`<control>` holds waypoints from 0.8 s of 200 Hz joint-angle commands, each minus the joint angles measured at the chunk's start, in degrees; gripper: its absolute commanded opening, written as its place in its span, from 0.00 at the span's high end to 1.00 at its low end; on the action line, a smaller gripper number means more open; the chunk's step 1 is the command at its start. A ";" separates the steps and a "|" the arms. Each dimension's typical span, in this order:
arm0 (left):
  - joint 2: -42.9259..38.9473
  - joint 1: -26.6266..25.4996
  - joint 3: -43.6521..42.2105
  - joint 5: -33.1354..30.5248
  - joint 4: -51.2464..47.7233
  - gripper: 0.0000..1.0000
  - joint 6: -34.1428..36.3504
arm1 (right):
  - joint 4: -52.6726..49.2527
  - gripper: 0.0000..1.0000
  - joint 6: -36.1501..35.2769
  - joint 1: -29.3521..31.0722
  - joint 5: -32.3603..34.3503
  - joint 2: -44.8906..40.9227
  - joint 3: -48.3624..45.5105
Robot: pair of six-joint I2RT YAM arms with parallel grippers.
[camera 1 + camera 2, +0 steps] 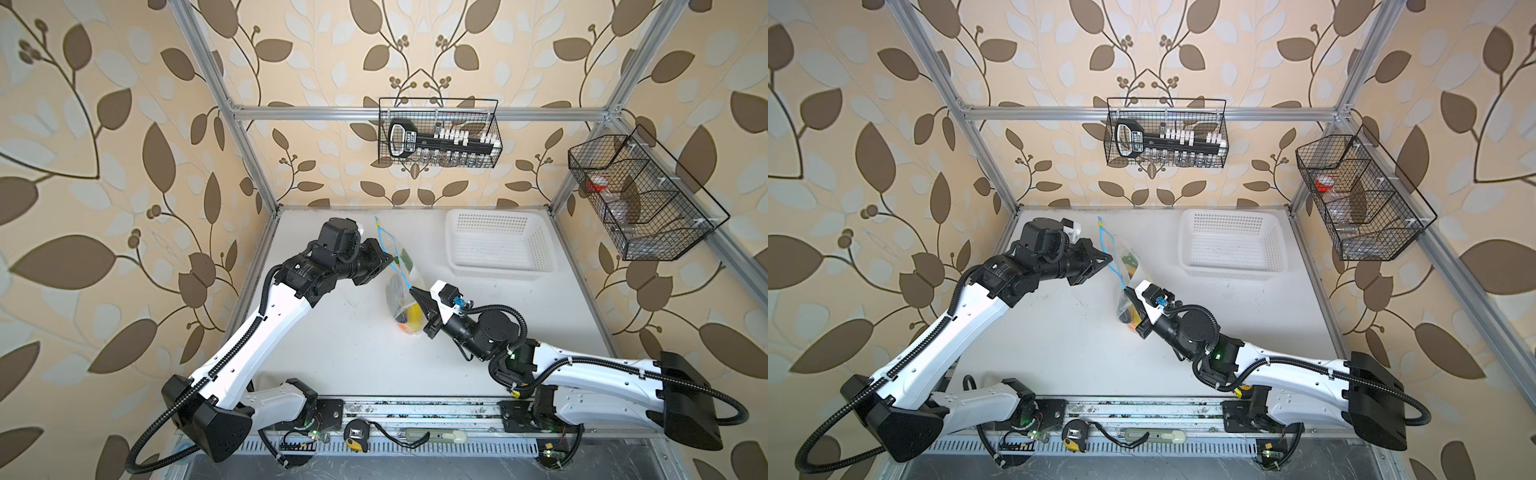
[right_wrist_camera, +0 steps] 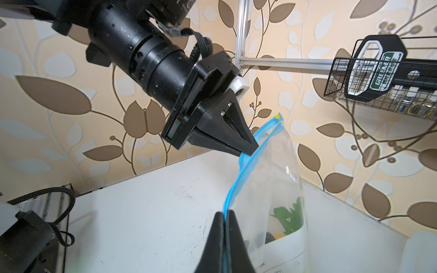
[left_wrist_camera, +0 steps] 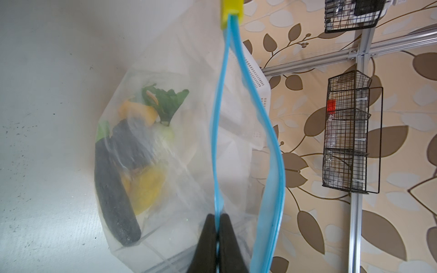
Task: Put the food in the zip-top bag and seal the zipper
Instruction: 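Lift the bag by its zipper with both grippers, pulling the edges apart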
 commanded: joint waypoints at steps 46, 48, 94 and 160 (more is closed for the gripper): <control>-2.21 0.30 5.36 -2.97 -3.26 0.61 4.67 | -6.40 1.00 -2.36 -9.63 -15.91 -3.01 5.31; -2.28 0.39 5.51 -3.09 -3.35 0.61 4.77 | -6.40 1.00 -2.34 -10.08 -16.80 -3.13 5.28; -3.97 1.63 6.30 -4.70 -4.87 0.54 8.73 | -11.35 1.00 -3.04 -22.13 -36.62 -4.14 8.42; -6.17 4.45 3.82 -2.95 -1.73 0.50 15.41 | -18.13 1.00 -6.03 -34.48 -56.52 -1.53 18.37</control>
